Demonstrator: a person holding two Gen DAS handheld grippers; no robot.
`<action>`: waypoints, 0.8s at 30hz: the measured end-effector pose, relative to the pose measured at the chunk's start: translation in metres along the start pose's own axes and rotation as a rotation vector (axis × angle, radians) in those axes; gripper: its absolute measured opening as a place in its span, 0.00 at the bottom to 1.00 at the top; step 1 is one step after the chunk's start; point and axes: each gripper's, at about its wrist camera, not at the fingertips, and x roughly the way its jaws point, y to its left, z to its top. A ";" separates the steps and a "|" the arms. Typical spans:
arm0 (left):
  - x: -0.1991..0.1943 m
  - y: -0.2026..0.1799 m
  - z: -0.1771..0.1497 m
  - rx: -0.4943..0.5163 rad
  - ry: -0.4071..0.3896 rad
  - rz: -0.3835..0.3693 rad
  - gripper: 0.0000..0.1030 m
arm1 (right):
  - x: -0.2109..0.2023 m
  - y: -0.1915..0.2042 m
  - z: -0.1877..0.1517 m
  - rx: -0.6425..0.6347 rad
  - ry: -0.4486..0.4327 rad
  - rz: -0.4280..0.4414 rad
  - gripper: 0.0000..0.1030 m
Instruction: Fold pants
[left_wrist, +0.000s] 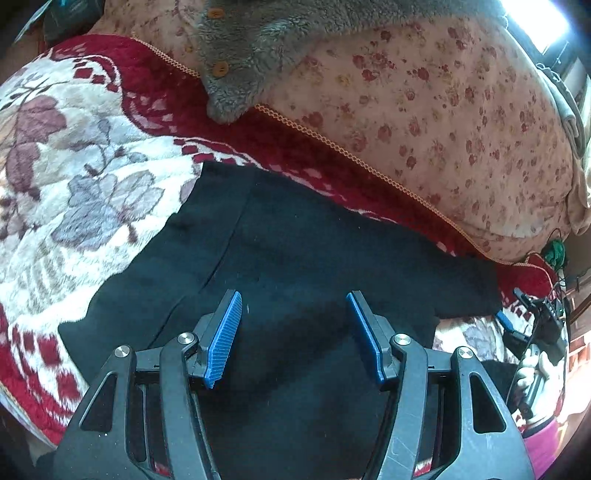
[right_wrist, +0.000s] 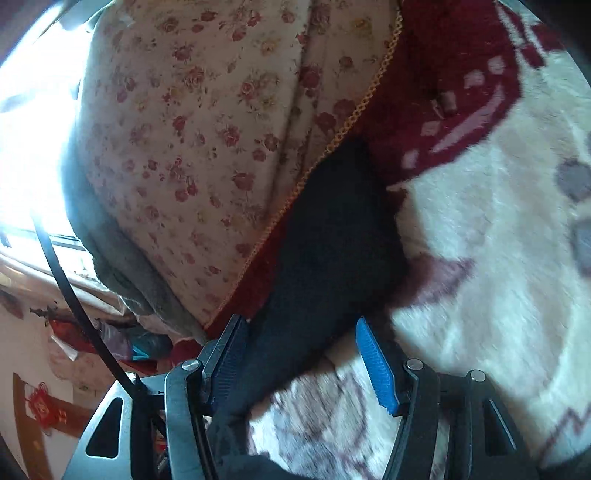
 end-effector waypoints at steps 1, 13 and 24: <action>0.002 0.001 0.003 -0.006 0.000 0.004 0.57 | 0.002 0.000 0.003 0.005 -0.004 0.007 0.58; 0.019 0.033 0.027 -0.109 0.014 0.049 0.57 | 0.020 0.009 0.003 -0.039 0.081 -0.072 0.59; 0.047 0.053 0.048 -0.142 0.076 0.078 0.57 | 0.014 -0.005 0.025 0.027 -0.058 0.048 0.58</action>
